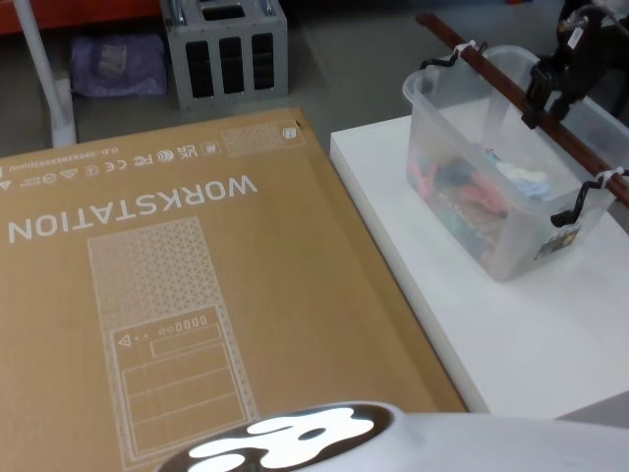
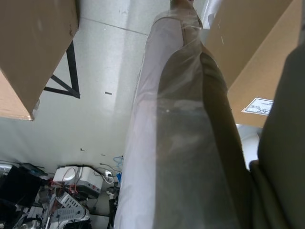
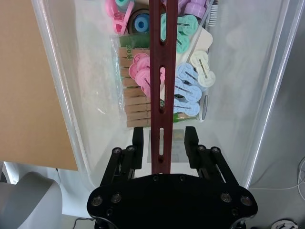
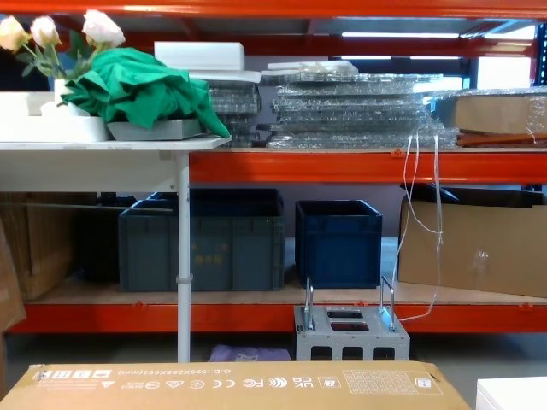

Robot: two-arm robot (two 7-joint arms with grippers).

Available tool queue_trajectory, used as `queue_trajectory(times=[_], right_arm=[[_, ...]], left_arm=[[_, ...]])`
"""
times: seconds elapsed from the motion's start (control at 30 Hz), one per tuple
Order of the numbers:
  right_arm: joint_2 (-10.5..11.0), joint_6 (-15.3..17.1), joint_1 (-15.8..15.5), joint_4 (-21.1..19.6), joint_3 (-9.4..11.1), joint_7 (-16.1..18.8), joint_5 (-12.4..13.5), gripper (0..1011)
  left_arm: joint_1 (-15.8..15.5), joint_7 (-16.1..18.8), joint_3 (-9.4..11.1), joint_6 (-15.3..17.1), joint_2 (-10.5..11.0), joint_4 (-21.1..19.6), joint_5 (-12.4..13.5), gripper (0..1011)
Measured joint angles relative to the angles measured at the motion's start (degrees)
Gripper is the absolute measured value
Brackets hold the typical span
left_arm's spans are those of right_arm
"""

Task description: Use one hand to grasp the basket and place it at the designated location.

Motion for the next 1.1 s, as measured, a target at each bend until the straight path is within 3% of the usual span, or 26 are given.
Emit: queue_trajectory(times=[0.43,0.6,0.93,1.1], right_arm=[[1.55,0.82,0.07,-1.95,1.05,-1.08,0.20,874],[3.34,1.68,0.54,-3.91,2.56,-1.84,0.70,1001],[5.79,2.69,0.89,-6.99,4.87,-2.33,1.34,1000],[5.98,2.83,0.89,-7.45,5.22,-2.23,1.31,1000]], left_arm=[[0.00,0.00,0.00,0.00,0.00,0.00,0.00,0],[0.00,0.00,0.00,0.00,0.00,0.00,0.00,0],[0.00,0.00,0.00,0.00,0.00,0.00,0.00,0],[-0.01,0.00,0.00,0.00,0.00,0.00,0.00,0]])
